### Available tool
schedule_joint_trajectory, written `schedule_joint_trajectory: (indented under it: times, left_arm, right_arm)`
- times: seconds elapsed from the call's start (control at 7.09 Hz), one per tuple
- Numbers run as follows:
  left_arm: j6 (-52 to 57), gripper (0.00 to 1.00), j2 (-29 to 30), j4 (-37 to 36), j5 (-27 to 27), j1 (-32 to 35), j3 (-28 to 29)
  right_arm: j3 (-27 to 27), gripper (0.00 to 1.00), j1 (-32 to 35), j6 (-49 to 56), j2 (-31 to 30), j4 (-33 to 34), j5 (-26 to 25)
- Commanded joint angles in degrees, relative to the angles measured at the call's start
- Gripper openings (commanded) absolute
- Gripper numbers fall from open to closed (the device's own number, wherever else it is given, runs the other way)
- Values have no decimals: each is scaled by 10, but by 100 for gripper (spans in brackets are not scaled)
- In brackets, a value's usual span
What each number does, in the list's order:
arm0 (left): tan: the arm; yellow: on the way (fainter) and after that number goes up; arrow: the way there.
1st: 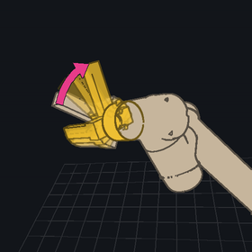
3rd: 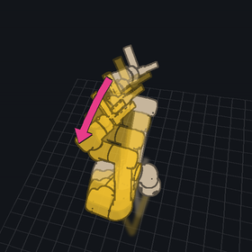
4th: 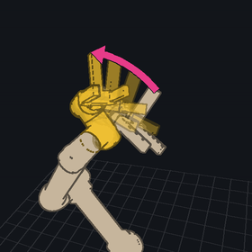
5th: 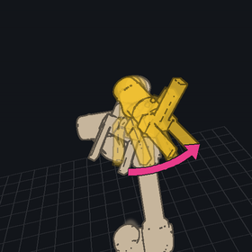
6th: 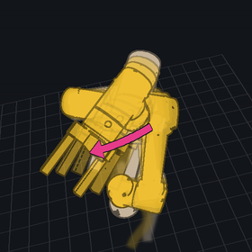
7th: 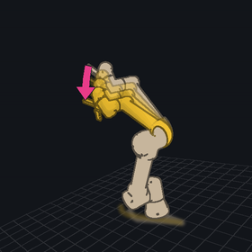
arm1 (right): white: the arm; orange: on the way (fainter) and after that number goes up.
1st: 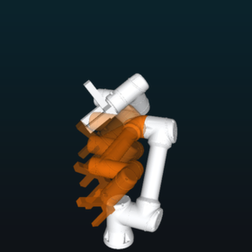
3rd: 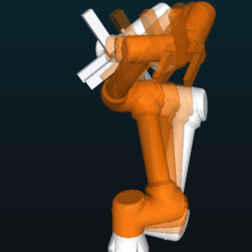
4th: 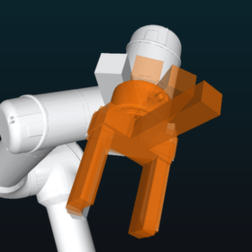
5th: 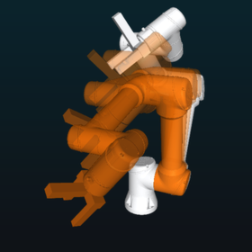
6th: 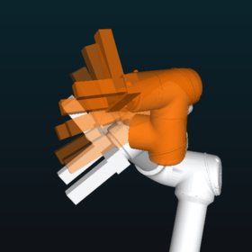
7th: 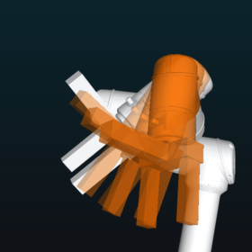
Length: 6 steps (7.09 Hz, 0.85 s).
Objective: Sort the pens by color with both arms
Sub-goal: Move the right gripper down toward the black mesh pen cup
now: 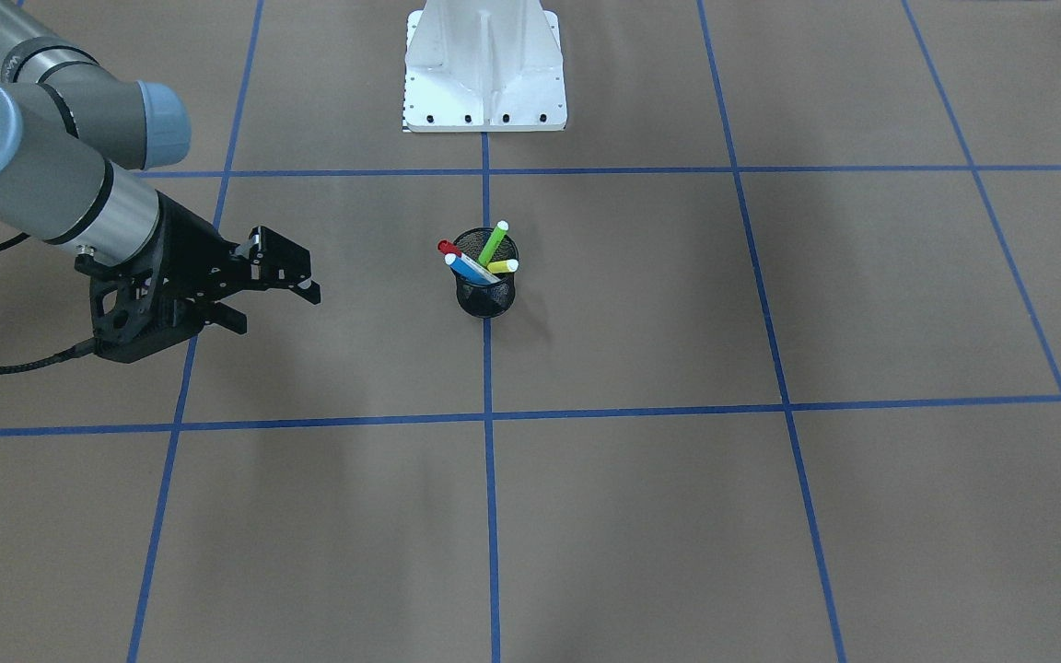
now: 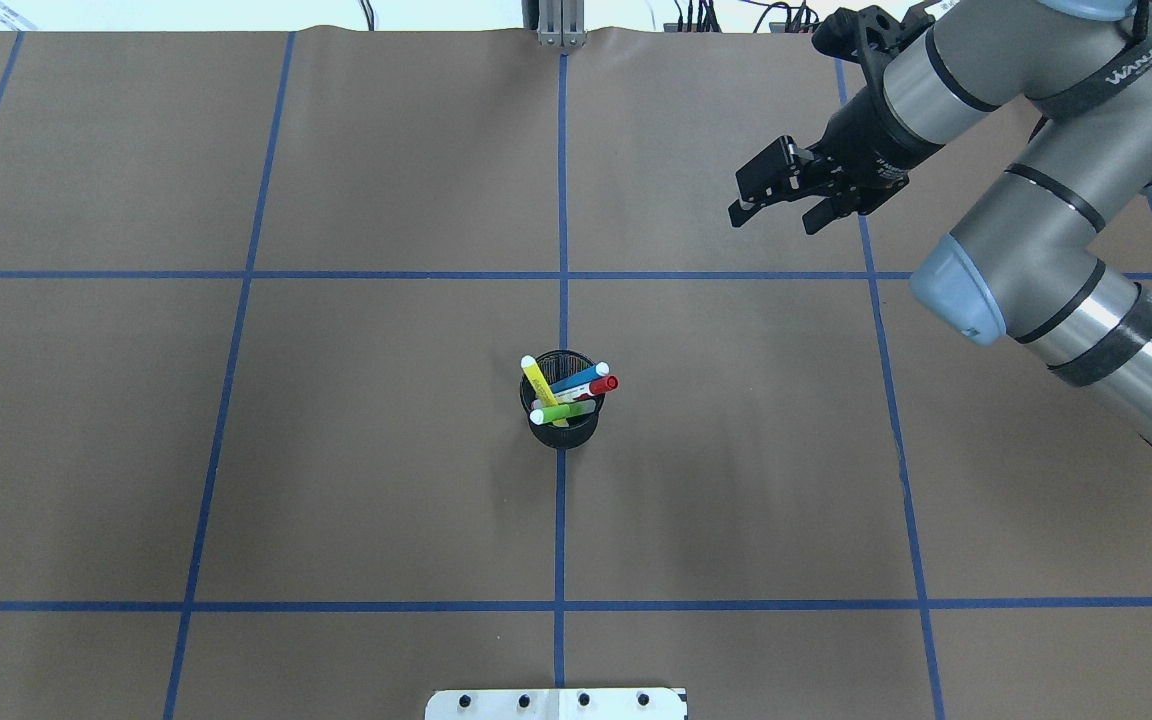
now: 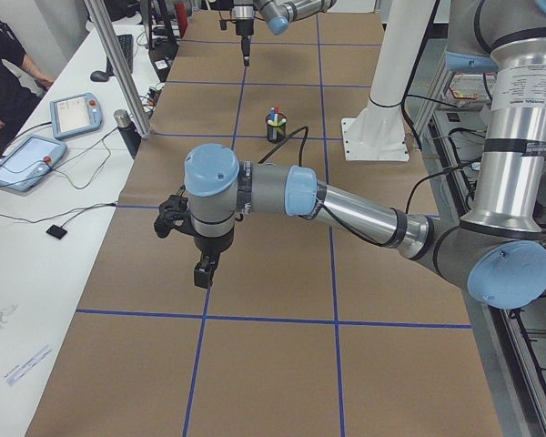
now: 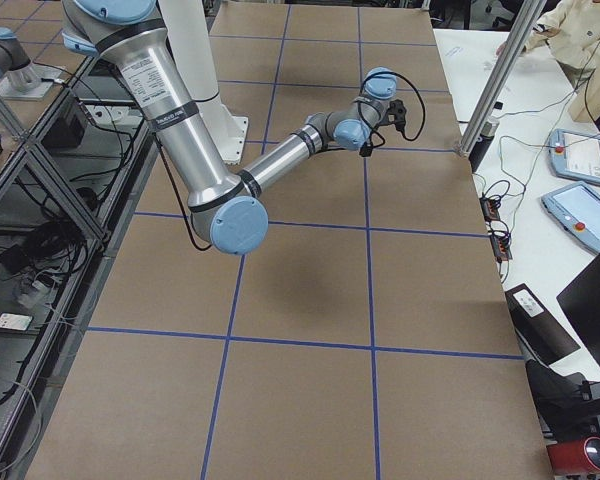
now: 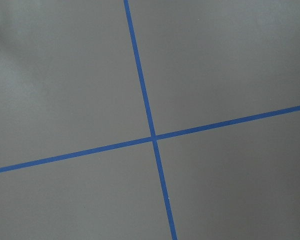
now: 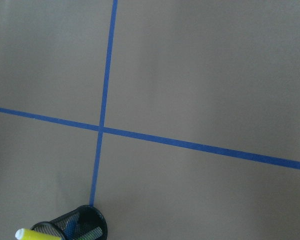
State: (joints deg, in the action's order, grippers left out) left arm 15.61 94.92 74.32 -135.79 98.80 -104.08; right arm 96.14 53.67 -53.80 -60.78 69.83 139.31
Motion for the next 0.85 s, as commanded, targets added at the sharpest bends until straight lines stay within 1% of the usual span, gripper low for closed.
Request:
schedule_joint_trajectory:
  times: [0.0,0.14,0.42,0.56,0.71]
  left_arm:
    - [-2,99,1,0,0,0,-1]
    - [-2,99,1,-1,0,0,-2]
    - [-3,99,1,1,0,0,-1]
    - [-2,99,1,0,0,0,-4]
    - [-2,99,1,0,0,0,-3]
  right_arm:
    - [7,98,-22,-3,0,-19,-9]
    - [6,98,-30,-3,0,-19,-11]
    - [7,98,-66,-4,4,-30,-39]
    - [7,98,-95,-41,8,-65,-64]
    - [-1,97,-124,-80,32,-82,-110]
